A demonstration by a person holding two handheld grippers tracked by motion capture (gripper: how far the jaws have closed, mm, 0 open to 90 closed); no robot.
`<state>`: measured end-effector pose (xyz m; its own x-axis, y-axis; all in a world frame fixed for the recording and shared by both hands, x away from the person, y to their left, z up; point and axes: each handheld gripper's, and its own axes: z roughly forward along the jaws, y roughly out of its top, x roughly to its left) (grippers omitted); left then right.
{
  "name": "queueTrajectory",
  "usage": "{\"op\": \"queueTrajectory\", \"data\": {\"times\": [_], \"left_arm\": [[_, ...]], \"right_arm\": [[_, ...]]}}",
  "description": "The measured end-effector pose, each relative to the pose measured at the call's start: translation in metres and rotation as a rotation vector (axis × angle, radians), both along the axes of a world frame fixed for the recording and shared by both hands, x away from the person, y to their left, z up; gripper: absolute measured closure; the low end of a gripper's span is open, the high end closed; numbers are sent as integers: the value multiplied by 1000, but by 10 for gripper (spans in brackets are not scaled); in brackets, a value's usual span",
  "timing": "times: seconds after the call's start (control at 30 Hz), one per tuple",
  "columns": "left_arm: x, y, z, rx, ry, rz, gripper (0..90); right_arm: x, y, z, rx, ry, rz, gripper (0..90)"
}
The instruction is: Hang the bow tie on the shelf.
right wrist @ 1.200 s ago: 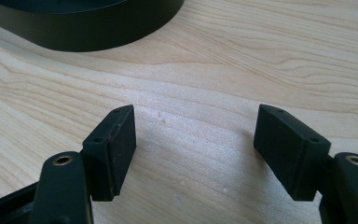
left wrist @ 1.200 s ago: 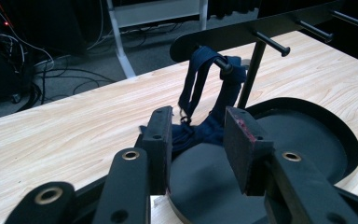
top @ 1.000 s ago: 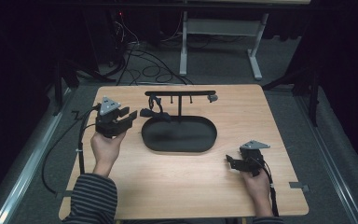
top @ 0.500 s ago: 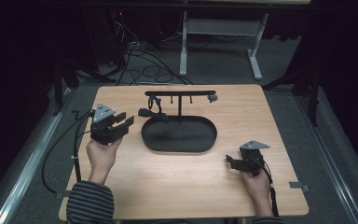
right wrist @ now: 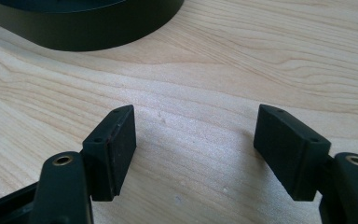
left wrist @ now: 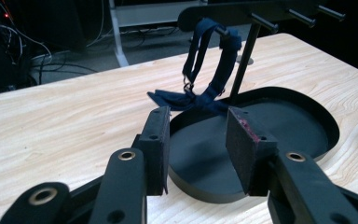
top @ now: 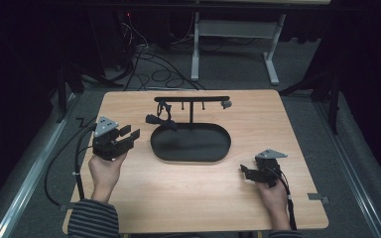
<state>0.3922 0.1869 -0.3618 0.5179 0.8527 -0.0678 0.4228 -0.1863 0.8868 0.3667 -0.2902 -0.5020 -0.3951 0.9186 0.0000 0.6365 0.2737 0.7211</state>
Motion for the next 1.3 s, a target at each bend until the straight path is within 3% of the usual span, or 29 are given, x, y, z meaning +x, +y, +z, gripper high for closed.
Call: {"op": "queueTrajectory", "data": {"times": [1.3], "left_arm": [[-21, 10, -26, -61, 56, -3, 583]], "right_arm": [[0, 0, 0, -4, -2, 0, 310]]}}
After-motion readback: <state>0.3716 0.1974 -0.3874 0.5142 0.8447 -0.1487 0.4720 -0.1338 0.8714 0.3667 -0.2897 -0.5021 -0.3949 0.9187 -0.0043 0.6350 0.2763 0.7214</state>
